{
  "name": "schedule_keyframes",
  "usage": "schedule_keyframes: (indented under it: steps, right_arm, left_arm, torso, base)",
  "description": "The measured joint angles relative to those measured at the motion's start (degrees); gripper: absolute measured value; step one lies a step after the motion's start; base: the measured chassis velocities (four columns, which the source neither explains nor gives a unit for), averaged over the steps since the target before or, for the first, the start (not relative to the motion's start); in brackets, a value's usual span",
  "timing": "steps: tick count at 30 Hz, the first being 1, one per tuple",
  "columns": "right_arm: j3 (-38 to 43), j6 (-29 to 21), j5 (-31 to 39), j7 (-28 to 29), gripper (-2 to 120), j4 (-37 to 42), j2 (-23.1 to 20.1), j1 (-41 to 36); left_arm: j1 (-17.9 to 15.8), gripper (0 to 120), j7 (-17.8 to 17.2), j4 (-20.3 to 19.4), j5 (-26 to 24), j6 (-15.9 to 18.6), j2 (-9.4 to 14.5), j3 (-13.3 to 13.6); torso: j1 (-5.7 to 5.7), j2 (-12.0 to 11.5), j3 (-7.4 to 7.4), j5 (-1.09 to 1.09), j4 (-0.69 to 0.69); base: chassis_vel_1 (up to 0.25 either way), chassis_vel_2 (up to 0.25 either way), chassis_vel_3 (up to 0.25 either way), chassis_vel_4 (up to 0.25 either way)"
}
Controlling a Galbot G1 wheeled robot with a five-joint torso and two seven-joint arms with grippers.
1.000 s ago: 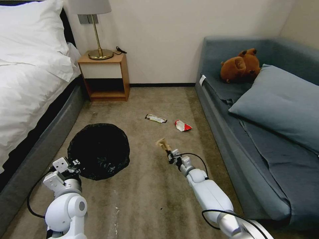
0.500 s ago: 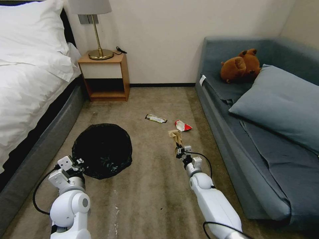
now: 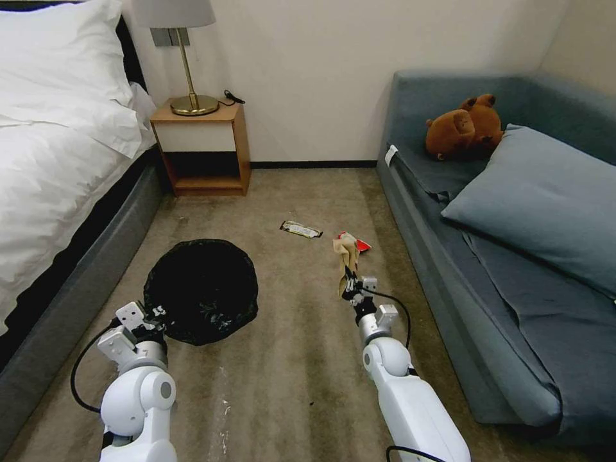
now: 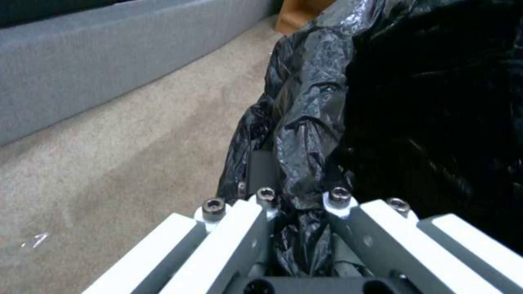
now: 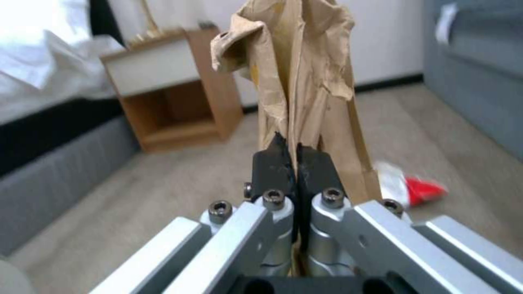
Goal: Pick up the trash bin, then pick up the garbage on the floor and place it into the trash bin.
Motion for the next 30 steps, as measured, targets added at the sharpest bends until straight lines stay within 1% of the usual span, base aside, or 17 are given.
schedule_keyframes:
  steps: [1,3,5,8,9,11,13,14,17,18,19,20,22,23,25,26,30]
  right_arm:
    - [0.0,0.0,0.0,0.0,0,0.0,0.0,0.0]
    - [-1.9,-0.3,-0.7,0.6,0,3.6,-0.1,-0.1]
    - [-2.7,-0.3,-1.0,0.8,0,4.7,-0.2,-0.1]
    - [-6.8,-0.8,-2.3,1.3,0,9.4,-0.8,0.5]
    - [-6.8,-0.8,-2.3,1.3,0,9.4,-0.8,0.5]
    - [-10.9,-1.5,-2.5,2.7,0,12.1,-1.2,1.7]
    - [-12.8,-1.7,-2.6,3.4,0,13.1,-1.4,2.4]
    - [-16.1,-1.9,-2.9,4.3,0,14.6,-1.4,3.4]
    - [-18.4,-2.1,-3.0,4.8,0,15.4,-1.3,4.1]
    - [-21.7,-2.3,-3.1,5.3,0,16.1,-1.1,5.2]
    - [-24.3,-2.3,-3.3,5.4,0,16.2,-0.7,6.1]
    - [-24.3,-2.3,-3.3,5.4,0,16.2,-0.7,6.1]
    - [-28.3,-2.2,-4.2,5.5,0,14.9,0.4,7.7]
    - [-28.3,-2.2,-4.2,5.5,0,14.9,0.4,7.7]
    - [-32.0,-1.1,-5.5,5.4,0,11.6,2.0,9.3]
    - [-32.0,-1.1,-5.5,5.4,0,11.6,2.0,9.3]
    - [-35.8,1.2,-6.4,5.4,0,6.2,2.5,11.8]
  left_arm:
    - [0.0,1,0.0,0.0,0.0,0.0,0.0,0.0]
    - [-0.2,1,0.0,0.0,0.0,0.0,0.0,0.0]
    - [-0.2,1,0.0,0.1,0.0,0.0,0.0,0.1]
    - [-0.4,1,0.1,0.8,0.0,0.0,0.2,0.0]
    - [-0.4,1,0.1,0.8,0.0,0.0,0.2,0.0]
    - [-0.5,1,0.1,0.9,0.0,0.0,0.3,-0.1]
    - [-0.5,1,0.2,0.9,0.0,0.0,0.4,-0.1]
    - [-0.6,1,0.2,1.0,0.0,0.0,0.5,-0.2]
    - [-0.6,1,0.2,1.0,0.0,0.1,0.5,-0.2]
    - [-0.6,1,0.2,1.0,0.1,0.1,0.4,-0.2]
    - [-0.6,1,0.2,1.0,0.3,0.2,0.3,0.0]
    - [-0.6,1,0.2,1.0,0.3,0.2,0.3,0.0]
    - [-0.5,1,0.2,0.9,0.6,0.3,-0.2,0.3]
    - [-0.5,1,0.2,0.9,0.6,0.3,-0.2,0.3]
    - [-0.5,1,0.2,0.9,1.1,0.4,-0.9,0.5]
    - [-0.5,1,0.2,0.9,1.1,0.4,-0.9,0.5]
    - [-0.2,1,0.3,0.9,1.3,0.4,-1.3,0.6]
  torso:
    - [0.00,0.0,0.00,0.00,0.00]
    - [0.00,0.0,0.00,0.00,0.00]
    - [0.00,0.0,0.00,0.00,0.00]
    - [0.00,0.0,0.00,-0.01,0.00]
    - [0.00,0.0,0.00,-0.01,0.00]
    - [0.00,0.0,0.00,0.00,0.00]
    - [0.00,0.0,0.00,-0.01,0.00]
    - [0.00,0.0,0.00,-0.01,0.00]
    - [0.00,0.0,0.00,0.00,0.01]
    - [0.00,0.0,0.00,-0.01,0.01]
    - [0.00,0.0,0.00,0.00,0.01]
    - [0.00,0.0,0.00,0.00,0.01]
    - [0.00,0.0,0.00,-0.01,0.00]
    - [0.00,0.0,0.00,-0.01,0.00]
    - [0.00,0.0,0.00,0.00,0.01]
    - [0.00,0.0,0.00,0.00,0.01]
    - [0.00,0.0,0.00,-0.01,0.00]
  base:
    - [0.000,0.000,0.000,0.000]
    - [0.000,0.000,0.000,0.000]
    - [0.000,0.000,0.000,0.000]
    - [0.000,0.000,0.000,0.000]
    - [0.000,0.000,0.000,0.000]
    - [0.000,0.000,0.000,0.000]
    - [0.000,0.000,0.000,0.000]
    - [0.000,0.000,0.000,0.000]
    - [0.000,0.000,0.000,0.000]
    - [0.000,0.000,0.000,0.000]
    - [0.000,0.000,0.000,0.000]
    - [0.000,0.000,0.000,0.000]
    - [0.000,0.000,0.000,0.000]
    - [0.000,0.000,0.000,0.000]
    - [0.000,0.000,0.000,0.000]
    - [0.000,0.000,0.000,0.000]
    - [0.000,0.000,0.000,0.000]
